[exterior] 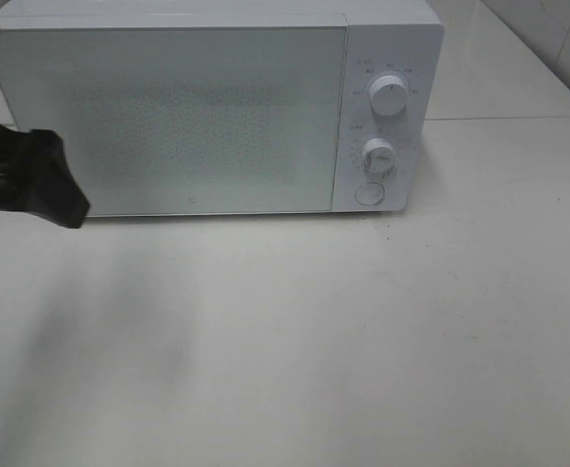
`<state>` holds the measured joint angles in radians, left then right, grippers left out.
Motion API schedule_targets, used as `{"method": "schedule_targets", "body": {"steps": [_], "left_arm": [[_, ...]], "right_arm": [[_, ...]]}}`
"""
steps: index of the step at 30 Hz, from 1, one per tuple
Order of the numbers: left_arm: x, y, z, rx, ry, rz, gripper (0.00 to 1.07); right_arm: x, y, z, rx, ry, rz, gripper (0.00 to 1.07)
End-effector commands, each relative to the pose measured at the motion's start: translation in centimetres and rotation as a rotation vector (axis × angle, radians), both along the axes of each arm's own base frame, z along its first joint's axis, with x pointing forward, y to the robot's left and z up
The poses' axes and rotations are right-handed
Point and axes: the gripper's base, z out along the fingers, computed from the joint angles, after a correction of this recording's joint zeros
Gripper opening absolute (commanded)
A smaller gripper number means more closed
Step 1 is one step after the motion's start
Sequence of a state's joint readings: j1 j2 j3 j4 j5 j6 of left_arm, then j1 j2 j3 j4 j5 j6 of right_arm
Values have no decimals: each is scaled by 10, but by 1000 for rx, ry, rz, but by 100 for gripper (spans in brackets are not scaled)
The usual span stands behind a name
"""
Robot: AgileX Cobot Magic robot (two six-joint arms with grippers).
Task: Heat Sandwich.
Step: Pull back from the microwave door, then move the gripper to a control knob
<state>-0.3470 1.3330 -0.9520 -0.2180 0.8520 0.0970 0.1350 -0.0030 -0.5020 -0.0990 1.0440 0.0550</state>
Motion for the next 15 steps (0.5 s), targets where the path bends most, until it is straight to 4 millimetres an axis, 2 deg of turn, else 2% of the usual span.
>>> {"method": "schedule_targets", "body": {"steps": [1, 3, 4, 7, 8, 11, 12, 15], "left_arm": [[-5, 22, 6, 36, 21, 56, 104], [-9, 40, 10, 56, 37, 113, 104], [-9, 40, 10, 56, 37, 113, 104], [-18, 62, 12, 83, 40, 183, 104], [-18, 62, 12, 83, 40, 183, 104], [-34, 85, 11, 100, 54, 271, 104], [-34, 85, 11, 100, 54, 271, 104], [-50, 97, 11, 111, 50, 328, 104]], "right_arm": [[-4, 0, 1, 3, -36, -4, 75], [-4, 0, 1, 3, -36, -4, 75], [-4, 0, 1, 3, -36, -4, 75], [-4, 0, 1, 3, -36, -4, 75], [-4, 0, 1, 3, -36, -4, 75], [-4, 0, 1, 4, -36, -4, 75], [-4, 0, 1, 4, -36, -4, 75], [-4, 0, 1, 4, -36, -4, 75]]}}
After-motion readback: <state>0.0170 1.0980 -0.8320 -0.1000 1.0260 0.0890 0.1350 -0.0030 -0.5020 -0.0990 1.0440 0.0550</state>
